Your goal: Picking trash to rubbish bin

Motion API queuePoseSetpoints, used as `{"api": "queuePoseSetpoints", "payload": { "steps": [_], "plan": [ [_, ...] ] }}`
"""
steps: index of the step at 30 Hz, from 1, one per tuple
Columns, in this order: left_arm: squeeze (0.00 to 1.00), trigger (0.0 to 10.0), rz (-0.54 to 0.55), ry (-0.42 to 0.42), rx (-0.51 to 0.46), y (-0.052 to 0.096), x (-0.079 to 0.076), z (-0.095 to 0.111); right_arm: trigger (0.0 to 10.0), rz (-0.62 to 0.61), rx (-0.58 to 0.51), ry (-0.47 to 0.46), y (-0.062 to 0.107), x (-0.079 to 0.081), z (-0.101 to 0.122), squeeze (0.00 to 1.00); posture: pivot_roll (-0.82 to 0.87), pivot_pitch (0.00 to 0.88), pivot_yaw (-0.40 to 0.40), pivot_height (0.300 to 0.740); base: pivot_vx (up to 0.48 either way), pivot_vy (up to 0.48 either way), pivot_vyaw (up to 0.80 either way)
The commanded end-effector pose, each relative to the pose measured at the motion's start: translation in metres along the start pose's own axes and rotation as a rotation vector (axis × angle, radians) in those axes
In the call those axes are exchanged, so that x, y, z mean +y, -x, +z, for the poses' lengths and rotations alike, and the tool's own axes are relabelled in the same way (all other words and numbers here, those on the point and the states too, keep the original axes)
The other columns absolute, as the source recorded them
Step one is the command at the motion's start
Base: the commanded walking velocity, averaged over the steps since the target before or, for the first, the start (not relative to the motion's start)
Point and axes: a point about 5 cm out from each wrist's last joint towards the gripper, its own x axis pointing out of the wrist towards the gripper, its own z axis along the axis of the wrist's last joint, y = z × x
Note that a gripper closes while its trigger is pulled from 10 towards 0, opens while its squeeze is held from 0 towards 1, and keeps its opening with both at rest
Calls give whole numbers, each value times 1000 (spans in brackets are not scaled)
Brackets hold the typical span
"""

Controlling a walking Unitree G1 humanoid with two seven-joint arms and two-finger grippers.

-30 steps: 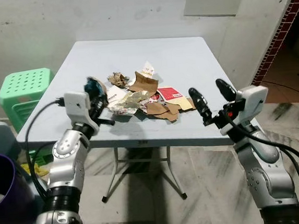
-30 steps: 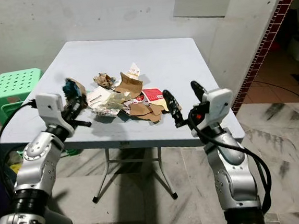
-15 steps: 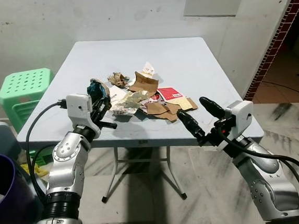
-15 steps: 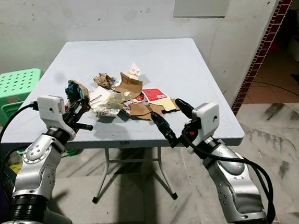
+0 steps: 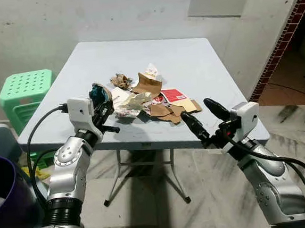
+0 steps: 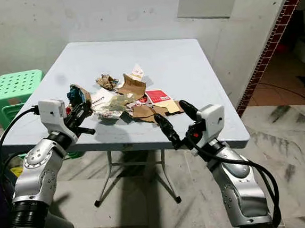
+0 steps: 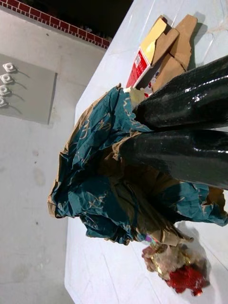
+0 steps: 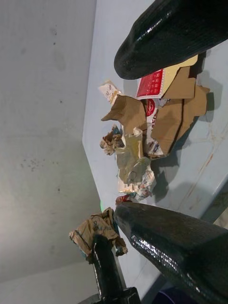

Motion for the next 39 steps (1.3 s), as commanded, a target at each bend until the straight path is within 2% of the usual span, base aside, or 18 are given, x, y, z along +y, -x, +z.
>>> {"api": "queuePoseSetpoints", "payload": {
  "steps": [1,39],
  "plan": [
    [0,10000,1,-6,3,0,0,2,10000,-11,-17,5,1,-2,6,0,-27,0,-39,740,0,262,0],
    [0,10000,-21,-6,19,-4,0,3,10000,-18,-21,-4,4,-2,6,0,-33,0,-32,740,0,290,0]
  ]
}}
